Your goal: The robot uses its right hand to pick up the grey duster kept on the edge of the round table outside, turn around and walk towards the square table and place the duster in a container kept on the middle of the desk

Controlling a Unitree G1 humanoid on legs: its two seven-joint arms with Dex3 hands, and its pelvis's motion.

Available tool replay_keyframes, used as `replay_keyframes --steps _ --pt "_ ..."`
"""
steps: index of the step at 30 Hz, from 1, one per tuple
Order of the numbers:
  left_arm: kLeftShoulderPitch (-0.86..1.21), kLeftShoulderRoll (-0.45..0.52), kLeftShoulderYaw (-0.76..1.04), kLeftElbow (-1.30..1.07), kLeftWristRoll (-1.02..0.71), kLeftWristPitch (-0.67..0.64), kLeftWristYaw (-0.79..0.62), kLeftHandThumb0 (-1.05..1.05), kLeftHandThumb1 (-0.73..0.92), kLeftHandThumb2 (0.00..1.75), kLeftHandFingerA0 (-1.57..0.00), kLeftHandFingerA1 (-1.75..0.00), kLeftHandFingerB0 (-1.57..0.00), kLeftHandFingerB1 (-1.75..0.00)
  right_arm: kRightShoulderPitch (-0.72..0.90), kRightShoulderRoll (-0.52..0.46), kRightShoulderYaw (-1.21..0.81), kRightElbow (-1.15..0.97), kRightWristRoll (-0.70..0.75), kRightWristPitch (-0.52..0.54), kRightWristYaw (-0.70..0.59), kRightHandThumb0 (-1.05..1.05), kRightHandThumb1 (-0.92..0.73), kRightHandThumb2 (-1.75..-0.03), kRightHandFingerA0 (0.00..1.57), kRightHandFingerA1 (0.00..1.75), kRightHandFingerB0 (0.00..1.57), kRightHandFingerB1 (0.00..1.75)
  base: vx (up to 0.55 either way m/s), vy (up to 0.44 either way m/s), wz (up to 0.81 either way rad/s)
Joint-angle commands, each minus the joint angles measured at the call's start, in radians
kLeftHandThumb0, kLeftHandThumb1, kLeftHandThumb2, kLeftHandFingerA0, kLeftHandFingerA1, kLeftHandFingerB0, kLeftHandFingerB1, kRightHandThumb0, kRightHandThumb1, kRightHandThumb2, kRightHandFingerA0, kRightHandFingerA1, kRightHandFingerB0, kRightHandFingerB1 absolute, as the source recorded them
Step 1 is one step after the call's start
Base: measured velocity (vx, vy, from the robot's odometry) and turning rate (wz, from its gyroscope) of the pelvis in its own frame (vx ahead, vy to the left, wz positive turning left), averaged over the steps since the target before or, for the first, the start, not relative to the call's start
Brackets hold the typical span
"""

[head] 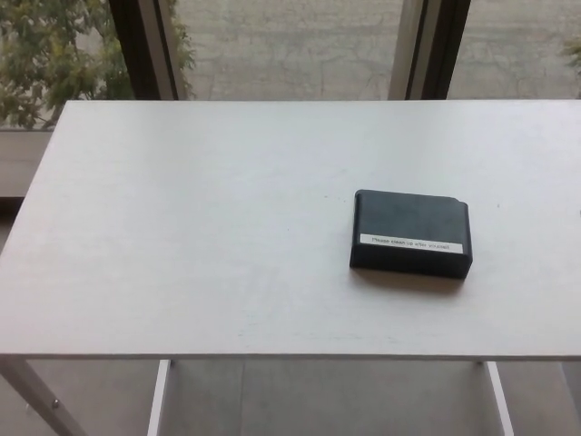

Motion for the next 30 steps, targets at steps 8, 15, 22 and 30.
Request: replay_keyframes --steps 8,15,22,30 --pt "0.046 -0.002 0.015 0.017 -0.032 -0.170 -0.024 0.05 0.63 1.11 -0.95 -1.16 -0.87 -0.91 -0.496 -0.001 0.477 0.326 -0.318 0.423 0.255 -0.79 -0.48 -0.92 0.04 0.42 0.05 0.21 0.00 0.000 0.00" --pt "0.043 -0.005 0.016 0.011 -0.037 -0.164 -0.025 0.03 0.64 1.07 -0.97 -1.19 -0.87 -0.92 -0.636 0.064 0.603 0.530 -0.360 0.423 0.257 -0.80 -0.49 -0.85 0.06 0.50 0.09 0.24 0.00 0.000 0.00" --pt "0.044 0.000 -0.004 0.017 -0.021 -0.164 -0.006 0.07 0.61 1.13 -0.95 -1.06 -0.87 -0.91 -0.721 0.124 0.697 0.677 -0.421 0.428 0.272 -0.89 -0.55 -0.91 0.06 0.49 0.07 0.38 0.00 0.000 0.00" --pt "0.061 0.006 -0.029 0.015 -0.009 -0.185 0.000 0.06 0.62 1.12 -0.94 -1.09 -0.86 -0.89 -0.769 0.169 0.743 0.803 -0.473 0.420 0.276 -0.39 -0.35 -0.97 0.03 0.53 0.00 0.49 0.00 0.000 0.00"
